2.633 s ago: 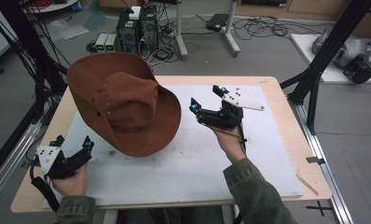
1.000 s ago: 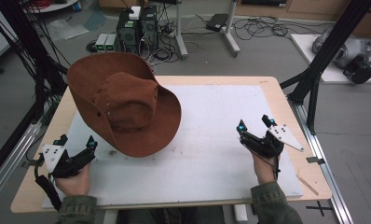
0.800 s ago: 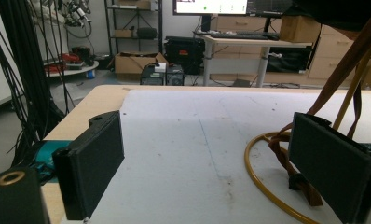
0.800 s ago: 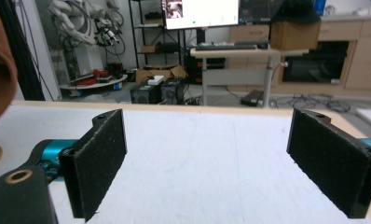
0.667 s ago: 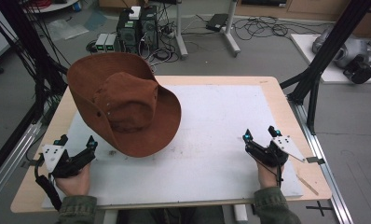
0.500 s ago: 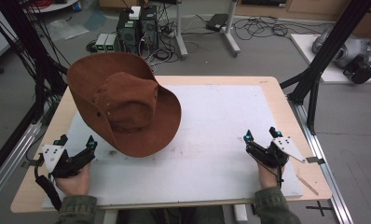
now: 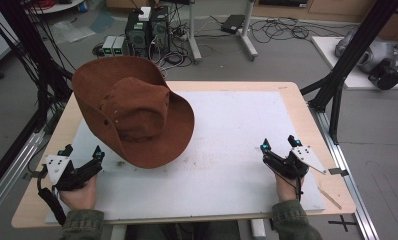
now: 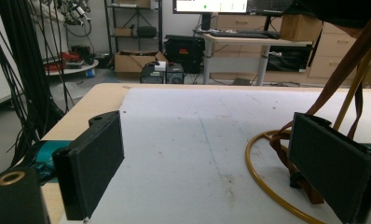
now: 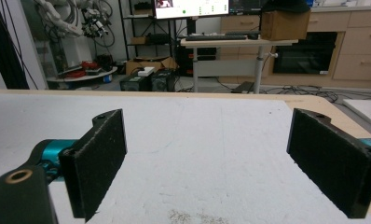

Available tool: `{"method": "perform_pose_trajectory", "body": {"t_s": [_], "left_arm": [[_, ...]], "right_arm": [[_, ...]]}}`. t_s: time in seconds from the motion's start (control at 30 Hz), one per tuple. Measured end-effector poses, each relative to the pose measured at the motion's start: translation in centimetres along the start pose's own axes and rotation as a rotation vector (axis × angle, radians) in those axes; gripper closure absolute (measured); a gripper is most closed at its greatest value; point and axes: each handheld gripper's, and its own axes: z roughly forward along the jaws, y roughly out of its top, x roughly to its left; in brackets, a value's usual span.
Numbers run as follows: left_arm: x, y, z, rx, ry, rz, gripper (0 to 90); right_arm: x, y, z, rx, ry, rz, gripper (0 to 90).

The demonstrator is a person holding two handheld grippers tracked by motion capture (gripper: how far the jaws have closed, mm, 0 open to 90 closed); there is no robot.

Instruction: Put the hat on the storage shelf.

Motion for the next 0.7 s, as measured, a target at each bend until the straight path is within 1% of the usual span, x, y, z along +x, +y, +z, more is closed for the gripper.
{"method": "perform_pose_trajectory", "body": {"t_s": [0.07,0.37,0.7], "left_arm": [[-0.02,0.00,-0.02,0.003,-0.003,0.004,11.0],[-0.01,-0.01,-0.03,0.004,-0.003,0.002,11.0],[-0.02,-0.01,0.03,0.004,-0.005,0.003,11.0]], "right_arm": [[-0.02,-0.02,-0.02,0.001,-0.001,0.008,11.2],[-0.06,-0.04,0.02,0.003,-0.001,0.003,11.2],[-0.18,-0.07,-0.02,0.007,-0.003,0.007,11.2]]}}
